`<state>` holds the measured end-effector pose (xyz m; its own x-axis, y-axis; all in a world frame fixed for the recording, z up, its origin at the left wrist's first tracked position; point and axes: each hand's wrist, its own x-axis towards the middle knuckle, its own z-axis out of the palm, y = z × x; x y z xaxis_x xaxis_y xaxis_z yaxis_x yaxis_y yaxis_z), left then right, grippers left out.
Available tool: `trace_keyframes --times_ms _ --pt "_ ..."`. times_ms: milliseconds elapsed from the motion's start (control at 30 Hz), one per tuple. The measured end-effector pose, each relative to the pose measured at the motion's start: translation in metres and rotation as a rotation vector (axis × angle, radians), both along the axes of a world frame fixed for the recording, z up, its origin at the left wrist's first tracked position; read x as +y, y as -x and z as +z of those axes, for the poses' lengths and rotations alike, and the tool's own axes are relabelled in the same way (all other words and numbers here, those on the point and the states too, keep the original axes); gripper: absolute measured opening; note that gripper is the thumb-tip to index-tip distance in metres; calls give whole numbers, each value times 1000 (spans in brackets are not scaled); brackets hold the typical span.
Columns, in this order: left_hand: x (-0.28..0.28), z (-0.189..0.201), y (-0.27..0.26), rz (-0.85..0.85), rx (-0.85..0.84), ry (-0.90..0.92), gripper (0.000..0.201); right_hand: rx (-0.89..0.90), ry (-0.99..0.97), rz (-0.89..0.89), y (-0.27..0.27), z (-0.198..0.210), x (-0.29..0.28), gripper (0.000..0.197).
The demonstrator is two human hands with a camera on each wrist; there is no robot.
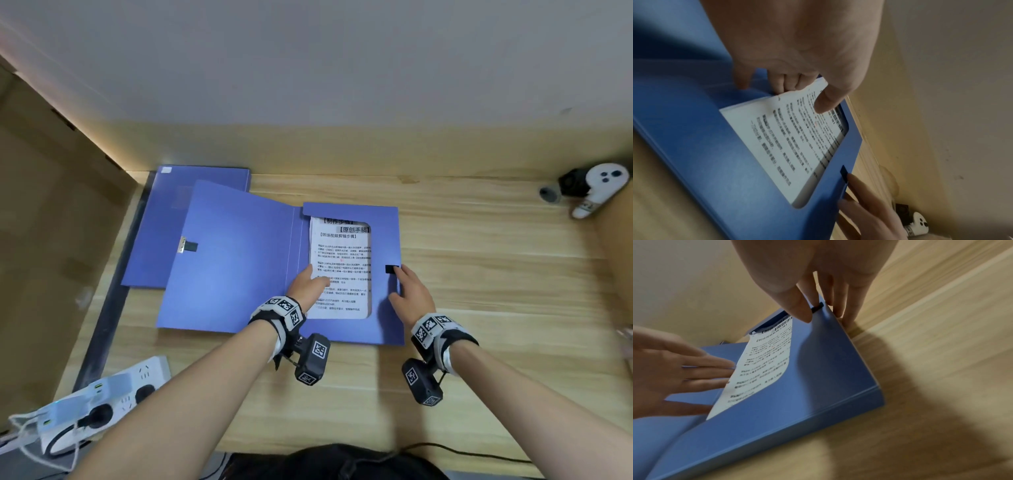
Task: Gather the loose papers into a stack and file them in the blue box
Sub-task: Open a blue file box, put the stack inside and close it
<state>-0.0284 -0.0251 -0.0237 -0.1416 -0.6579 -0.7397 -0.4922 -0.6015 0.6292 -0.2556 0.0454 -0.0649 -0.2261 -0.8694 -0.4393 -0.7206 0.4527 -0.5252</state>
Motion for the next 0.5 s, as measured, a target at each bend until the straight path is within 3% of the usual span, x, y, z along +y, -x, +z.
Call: trace_keyframes --times_ms 233,333,400,500 --pt "-35 39 -77 47 -207 358 57 123 -9 43 -11 19 -6 63" --pt "-56 44 -126 61 -436 504 62 151 -2 65 -26 24 -10 63" --pt "-64 43 -156 26 -605 476 74 168 0 85 -38 26 -13 63" --pt "-64 41 -185 59 -514 287 83 227 -37 109 -50 23 -15 63"
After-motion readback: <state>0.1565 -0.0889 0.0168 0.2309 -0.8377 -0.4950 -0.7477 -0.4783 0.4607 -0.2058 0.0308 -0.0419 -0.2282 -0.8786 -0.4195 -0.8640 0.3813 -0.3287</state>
